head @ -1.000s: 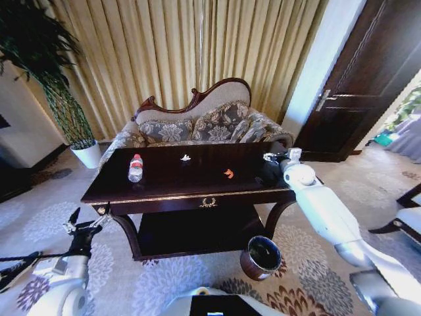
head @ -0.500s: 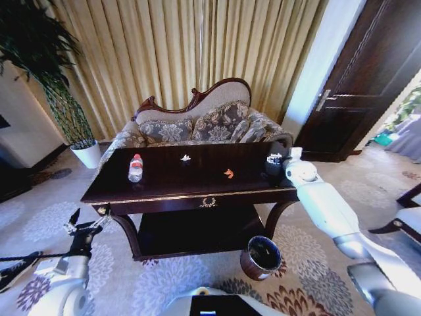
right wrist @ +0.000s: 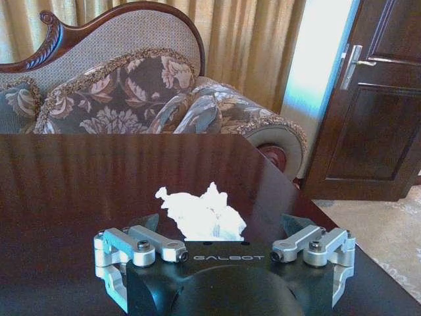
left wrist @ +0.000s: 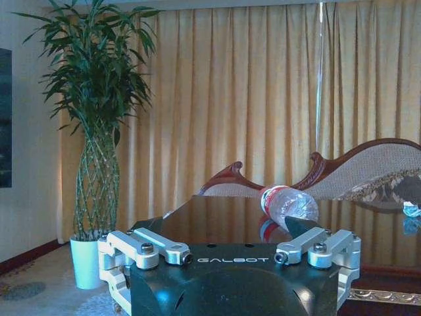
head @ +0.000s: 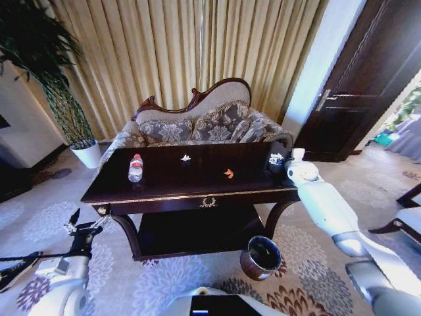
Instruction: Move to the front of the table and place the trash on the table into the trash bin.
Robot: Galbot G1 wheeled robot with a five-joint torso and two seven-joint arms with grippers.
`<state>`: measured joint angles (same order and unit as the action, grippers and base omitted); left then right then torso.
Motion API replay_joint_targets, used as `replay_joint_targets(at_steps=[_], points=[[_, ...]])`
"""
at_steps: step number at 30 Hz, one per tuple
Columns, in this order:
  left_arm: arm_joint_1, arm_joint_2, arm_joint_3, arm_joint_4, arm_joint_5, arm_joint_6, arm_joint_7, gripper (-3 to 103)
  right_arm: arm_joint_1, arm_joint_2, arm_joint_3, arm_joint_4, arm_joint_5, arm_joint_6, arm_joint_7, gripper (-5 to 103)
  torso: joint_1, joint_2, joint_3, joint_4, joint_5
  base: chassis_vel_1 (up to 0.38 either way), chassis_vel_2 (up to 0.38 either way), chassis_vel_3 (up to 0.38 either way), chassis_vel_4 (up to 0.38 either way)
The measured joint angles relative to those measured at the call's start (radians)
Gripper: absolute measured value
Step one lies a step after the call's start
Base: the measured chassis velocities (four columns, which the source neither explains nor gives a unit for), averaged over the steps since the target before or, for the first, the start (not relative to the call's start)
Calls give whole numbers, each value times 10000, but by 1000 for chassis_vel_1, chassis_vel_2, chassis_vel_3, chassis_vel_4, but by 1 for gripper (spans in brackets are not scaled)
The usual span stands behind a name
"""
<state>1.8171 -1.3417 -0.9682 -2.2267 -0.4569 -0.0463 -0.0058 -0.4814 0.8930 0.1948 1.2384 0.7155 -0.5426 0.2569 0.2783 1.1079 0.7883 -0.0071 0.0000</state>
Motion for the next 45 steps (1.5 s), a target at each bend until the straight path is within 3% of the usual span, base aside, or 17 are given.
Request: replay_joint_targets(at_steps=[16, 19, 21, 24, 31, 36, 39, 45], points=[[167, -54, 19, -29, 47, -284, 68, 100, 84, 67, -33, -183, 57, 16, 6, 102, 0, 0, 0, 1, 0, 0, 0, 0, 0], [169, -59, 19, -23, 48, -331, 72, 100, 79, 49, -40, -177, 56, 37, 27, 96, 0, 0, 0, 0, 0, 0, 0, 0, 0], [139, -64, 19, -3, 48, -349, 70, 100, 12, 27, -56, -128, -1, 70, 66, 85, 0, 0, 0, 0, 0, 0, 0, 0, 0], [125, -64, 19, 0, 45, -356, 69, 100, -32, 22, -60, -124, -81, 140, 72, 80, 0, 0, 0, 0, 0, 0, 0, 0, 0], [138, -76, 12, 16, 41, -425, 69, 100, -160, 21, -65, -94, -289, 285, 78, 47, 0, 0, 0, -1, 0, 0, 0, 0, 0], [149, -84, 12, 9, 41, -432, 70, 100, -163, 22, -65, -44, -297, 308, 79, 37, 0, 0, 0, 0, 0, 0, 0, 0, 0], [139, -90, 18, 3, 40, -432, 72, 100, -145, 14, -84, 15, -281, 314, 81, 20, 0, 0, 0, 0, -1, 0, 0, 0, 0], [147, -116, 20, 2, 36, -438, 79, 100, -146, 12, -99, 17, -272, 314, 81, 2, 0, 0, 0, 0, -1, 0, 0, 0, 0]])
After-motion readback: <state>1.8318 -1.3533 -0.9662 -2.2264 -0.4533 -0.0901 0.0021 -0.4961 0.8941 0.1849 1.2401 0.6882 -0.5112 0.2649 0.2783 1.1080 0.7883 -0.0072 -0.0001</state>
